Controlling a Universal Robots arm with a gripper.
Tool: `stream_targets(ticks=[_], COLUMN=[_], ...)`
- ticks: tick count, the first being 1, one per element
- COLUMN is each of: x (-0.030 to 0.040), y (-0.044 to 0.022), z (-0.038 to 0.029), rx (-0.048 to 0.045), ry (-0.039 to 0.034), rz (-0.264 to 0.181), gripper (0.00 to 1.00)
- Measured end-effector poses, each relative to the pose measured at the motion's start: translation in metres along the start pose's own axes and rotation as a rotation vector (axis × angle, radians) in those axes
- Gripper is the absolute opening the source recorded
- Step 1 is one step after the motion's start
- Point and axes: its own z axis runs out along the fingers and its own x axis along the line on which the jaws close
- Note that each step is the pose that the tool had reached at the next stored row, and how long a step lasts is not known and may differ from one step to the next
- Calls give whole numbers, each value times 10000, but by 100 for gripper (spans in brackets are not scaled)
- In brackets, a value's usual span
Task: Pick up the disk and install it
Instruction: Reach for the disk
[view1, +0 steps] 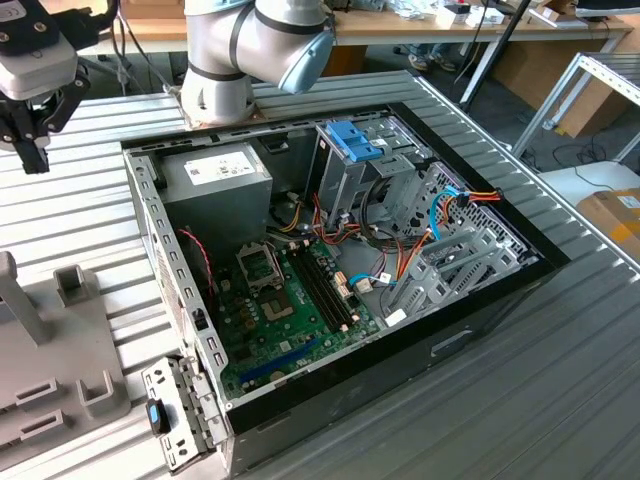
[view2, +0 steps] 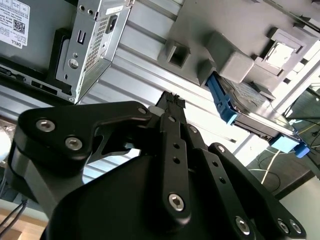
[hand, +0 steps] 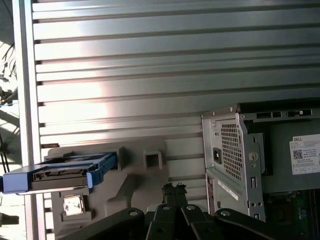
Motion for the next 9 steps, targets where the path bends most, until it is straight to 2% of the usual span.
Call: stream_targets(ticks=[1, 4, 7, 9], x=[-2, 6, 70, 161], y=[0, -1, -5, -12], z=[0, 0, -1, -2], rx=[2, 3, -64, -81], ry=[27, 37, 44, 44], rz=[2, 1, 2, 2], gripper=[11, 11, 11, 11])
